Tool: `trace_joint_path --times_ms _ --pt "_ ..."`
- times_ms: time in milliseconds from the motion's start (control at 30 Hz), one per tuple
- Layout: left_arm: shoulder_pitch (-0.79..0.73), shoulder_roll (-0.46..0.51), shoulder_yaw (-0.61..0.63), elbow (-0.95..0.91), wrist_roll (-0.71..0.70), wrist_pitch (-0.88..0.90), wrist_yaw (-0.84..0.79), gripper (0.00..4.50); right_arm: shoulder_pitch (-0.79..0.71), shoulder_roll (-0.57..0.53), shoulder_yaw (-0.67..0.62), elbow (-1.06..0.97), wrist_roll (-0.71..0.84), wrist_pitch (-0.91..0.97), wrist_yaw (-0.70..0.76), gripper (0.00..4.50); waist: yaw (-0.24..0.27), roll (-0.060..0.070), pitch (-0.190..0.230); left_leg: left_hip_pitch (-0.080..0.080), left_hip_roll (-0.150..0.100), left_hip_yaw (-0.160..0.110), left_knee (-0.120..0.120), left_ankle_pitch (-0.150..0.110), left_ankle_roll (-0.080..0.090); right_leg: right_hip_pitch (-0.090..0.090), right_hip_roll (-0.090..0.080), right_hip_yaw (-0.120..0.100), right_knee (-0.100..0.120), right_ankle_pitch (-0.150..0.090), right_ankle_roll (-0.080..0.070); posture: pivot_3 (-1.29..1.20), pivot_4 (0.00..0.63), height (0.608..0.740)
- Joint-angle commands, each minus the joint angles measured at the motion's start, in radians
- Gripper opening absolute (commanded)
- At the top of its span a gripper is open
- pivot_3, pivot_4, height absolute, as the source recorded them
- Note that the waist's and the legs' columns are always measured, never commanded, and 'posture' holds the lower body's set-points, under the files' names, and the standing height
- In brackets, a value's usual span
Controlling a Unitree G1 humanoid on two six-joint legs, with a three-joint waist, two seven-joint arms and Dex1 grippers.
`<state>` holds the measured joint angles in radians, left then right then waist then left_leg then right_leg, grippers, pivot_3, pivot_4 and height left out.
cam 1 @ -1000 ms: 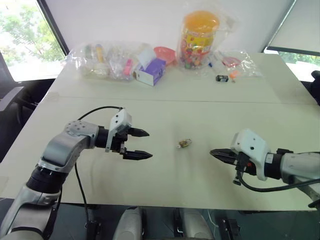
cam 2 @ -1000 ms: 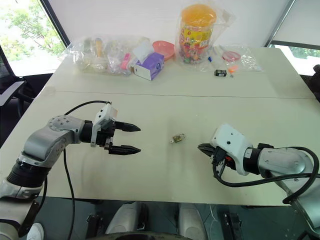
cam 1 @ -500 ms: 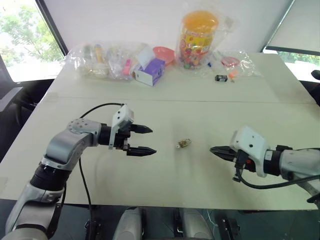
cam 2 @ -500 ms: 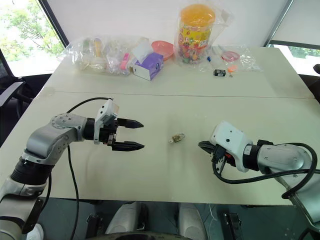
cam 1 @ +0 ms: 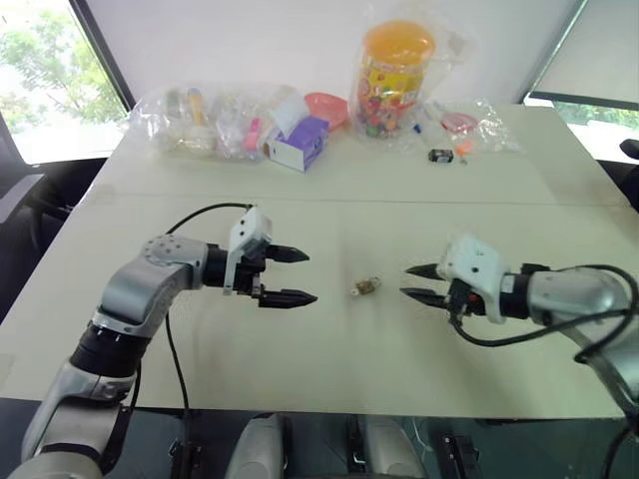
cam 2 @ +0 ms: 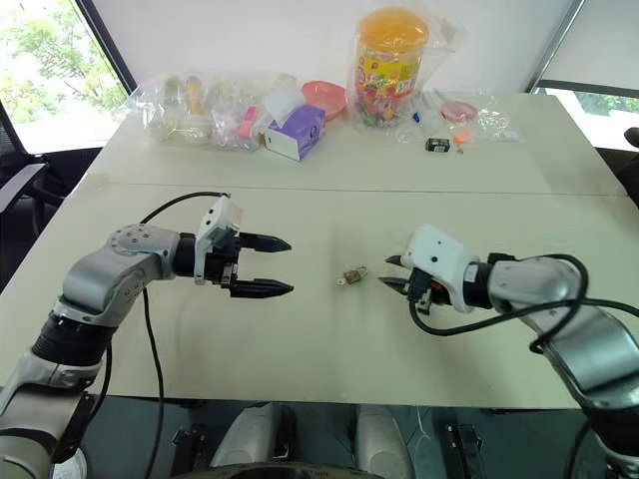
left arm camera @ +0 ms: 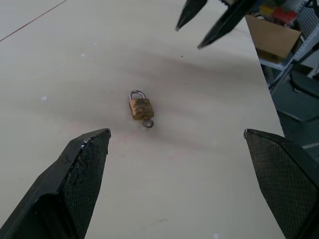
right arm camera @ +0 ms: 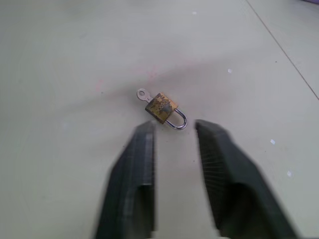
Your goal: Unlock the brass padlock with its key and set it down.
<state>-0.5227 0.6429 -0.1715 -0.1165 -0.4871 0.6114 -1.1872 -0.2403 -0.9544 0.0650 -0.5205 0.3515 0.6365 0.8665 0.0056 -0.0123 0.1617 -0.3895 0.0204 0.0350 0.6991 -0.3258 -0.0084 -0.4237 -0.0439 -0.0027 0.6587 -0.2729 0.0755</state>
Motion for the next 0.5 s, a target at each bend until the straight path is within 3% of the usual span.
trace_joint_path --times_ms 33,100,500 --pt "-0.003 0.003 0.014 -0.012 0.006 -0.025 0.001 4.5 -0.066 0.021 0.087 0.099 -0.063 -0.095 0.068 3.59 0.0 0.0 0.0 0.0 0.0 0.0 0.0 0.0 0.0 0.0 0.0 0.0 0.0 0.0 0.0 0.0 0.15 0.74" --pt "-0.006 -0.003 0.017 -0.012 0.007 -0.025 0.01 4.5 -0.102 0.035 0.127 0.166 -0.085 -0.136 0.11 4.44 0.0 0.0 0.0 0.0 0.0 0.0 0.0 0.0 0.0 0.0 0.0 0.0 0.0 0.0 0.0 0.0 0.15 0.74" --pt "0.044 0.018 0.054 -0.089 -0.004 0.002 0.07 4.5 -0.346 0.223 0.257 0.646 -0.22 -0.345 0.25 4.44 -0.004 0.001 0.0 0.0 0.001 0.001 0.0 0.0 0.0 -0.001 -0.001 0.0 0.001 0.0 0.0 0.0 0.15 0.74"
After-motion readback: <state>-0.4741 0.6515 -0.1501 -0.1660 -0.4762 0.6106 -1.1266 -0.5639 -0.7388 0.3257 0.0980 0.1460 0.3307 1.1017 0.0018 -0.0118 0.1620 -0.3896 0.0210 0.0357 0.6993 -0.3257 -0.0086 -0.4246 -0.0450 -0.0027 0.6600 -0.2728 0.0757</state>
